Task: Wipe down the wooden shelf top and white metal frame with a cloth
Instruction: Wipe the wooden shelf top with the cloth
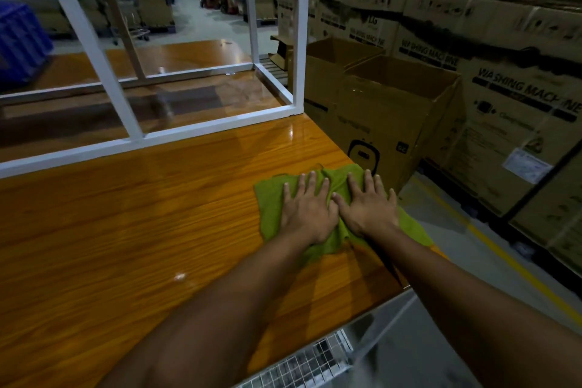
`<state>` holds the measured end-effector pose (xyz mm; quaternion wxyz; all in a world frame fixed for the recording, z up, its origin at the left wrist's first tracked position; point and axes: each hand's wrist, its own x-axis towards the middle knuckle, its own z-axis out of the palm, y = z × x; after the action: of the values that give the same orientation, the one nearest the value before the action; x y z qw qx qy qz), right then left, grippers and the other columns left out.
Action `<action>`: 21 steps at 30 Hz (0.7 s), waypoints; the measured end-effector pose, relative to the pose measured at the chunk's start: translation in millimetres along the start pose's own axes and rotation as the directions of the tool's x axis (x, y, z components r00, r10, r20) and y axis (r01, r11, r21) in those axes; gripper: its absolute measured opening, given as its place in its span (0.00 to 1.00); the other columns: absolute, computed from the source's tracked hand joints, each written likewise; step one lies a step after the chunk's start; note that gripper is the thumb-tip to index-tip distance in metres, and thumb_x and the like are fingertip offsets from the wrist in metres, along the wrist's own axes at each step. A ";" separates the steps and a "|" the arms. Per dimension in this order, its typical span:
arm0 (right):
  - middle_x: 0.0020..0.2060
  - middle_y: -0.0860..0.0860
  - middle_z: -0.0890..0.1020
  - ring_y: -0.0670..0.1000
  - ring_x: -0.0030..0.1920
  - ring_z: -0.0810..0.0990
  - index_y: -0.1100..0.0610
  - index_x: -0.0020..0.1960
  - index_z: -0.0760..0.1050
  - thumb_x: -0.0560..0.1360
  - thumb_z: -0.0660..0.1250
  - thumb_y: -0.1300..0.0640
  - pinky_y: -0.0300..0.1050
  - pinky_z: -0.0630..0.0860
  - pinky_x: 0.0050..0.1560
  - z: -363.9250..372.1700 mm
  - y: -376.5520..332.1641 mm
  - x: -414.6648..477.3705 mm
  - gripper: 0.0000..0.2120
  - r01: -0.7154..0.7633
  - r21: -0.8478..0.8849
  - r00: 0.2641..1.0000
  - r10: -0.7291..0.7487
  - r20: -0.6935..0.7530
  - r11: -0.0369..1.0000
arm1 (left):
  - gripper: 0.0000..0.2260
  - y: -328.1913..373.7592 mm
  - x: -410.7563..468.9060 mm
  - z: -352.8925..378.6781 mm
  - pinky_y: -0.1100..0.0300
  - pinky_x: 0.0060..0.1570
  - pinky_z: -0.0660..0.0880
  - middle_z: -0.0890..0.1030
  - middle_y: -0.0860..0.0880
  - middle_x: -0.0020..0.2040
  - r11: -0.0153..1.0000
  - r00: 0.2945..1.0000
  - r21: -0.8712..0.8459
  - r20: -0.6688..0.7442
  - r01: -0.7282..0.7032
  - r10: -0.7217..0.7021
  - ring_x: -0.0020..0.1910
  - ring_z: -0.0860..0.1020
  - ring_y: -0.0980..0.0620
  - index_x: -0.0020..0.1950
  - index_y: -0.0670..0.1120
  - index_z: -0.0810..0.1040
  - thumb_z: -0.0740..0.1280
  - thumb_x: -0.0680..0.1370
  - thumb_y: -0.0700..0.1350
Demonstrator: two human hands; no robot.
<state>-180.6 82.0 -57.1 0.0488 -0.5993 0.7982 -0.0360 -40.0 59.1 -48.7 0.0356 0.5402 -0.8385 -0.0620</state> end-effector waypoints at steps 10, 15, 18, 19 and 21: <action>0.80 0.58 0.44 0.58 0.79 0.40 0.48 0.81 0.43 0.79 0.40 0.32 0.65 0.39 0.76 1.6 -34.3 -21.2 0.36 0.067 -0.003 0.998 -0.067 -0.001 0.998 | 0.28 -33.3 -24.4 -1.4 0.39 0.76 0.42 0.45 0.48 0.81 1.000 1.000 -0.014 -0.007 0.021 -0.021 0.80 0.43 0.46 0.81 0.53 0.49 0.44 0.82 0.61; 0.80 0.57 0.44 0.57 0.79 0.40 0.48 0.81 0.44 0.79 0.40 0.32 0.65 0.37 0.75 7.1 -50.6 -65.8 0.35 0.124 0.033 0.992 -0.123 -0.034 0.992 | 0.30 -48.3 -72.9 -5.4 0.40 0.76 0.42 0.42 0.49 0.81 0.999 0.998 0.010 0.035 0.045 -0.046 0.80 0.41 0.48 0.81 0.53 0.46 0.42 0.82 0.63; 0.80 0.56 0.42 0.57 0.79 0.38 0.47 0.81 0.41 0.79 0.39 0.33 0.64 0.38 0.76 8.7 -47.9 -96.8 0.34 0.139 0.012 0.990 -0.138 -0.033 0.990 | 0.31 -48.0 -104.0 -3.9 0.40 0.76 0.41 0.42 0.48 0.81 0.999 0.999 0.031 0.009 0.043 -0.043 0.80 0.41 0.47 0.81 0.52 0.46 0.42 0.81 0.65; 0.80 0.56 0.42 0.56 0.79 0.38 0.46 0.81 0.41 0.79 0.39 0.33 0.64 0.38 0.76 9.2 -43.7 -106.0 0.34 0.145 0.016 0.989 -0.144 -0.032 0.989 | 0.32 -45.1 -113.4 -2.4 0.40 0.76 0.40 0.42 0.47 0.81 0.998 0.999 0.037 0.001 0.044 -0.044 0.80 0.41 0.47 0.81 0.52 0.45 0.42 0.80 0.65; 0.80 0.54 0.41 0.54 0.79 0.38 0.45 0.80 0.41 0.78 0.38 0.31 0.63 0.38 0.76 9.5 -31.1 -121.3 0.35 0.146 0.034 0.989 -0.145 -0.037 0.989 | 0.33 -36.2 -128.8 1.2 0.40 0.75 0.38 0.40 0.47 0.81 0.998 0.999 0.030 0.006 0.049 -0.050 0.79 0.39 0.46 0.81 0.52 0.43 0.41 0.80 0.67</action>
<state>-116.3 189.8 -58.8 0.0430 -0.6543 0.7523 -0.0643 45.8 161.7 -54.1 0.0230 0.5610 -0.8258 -0.0521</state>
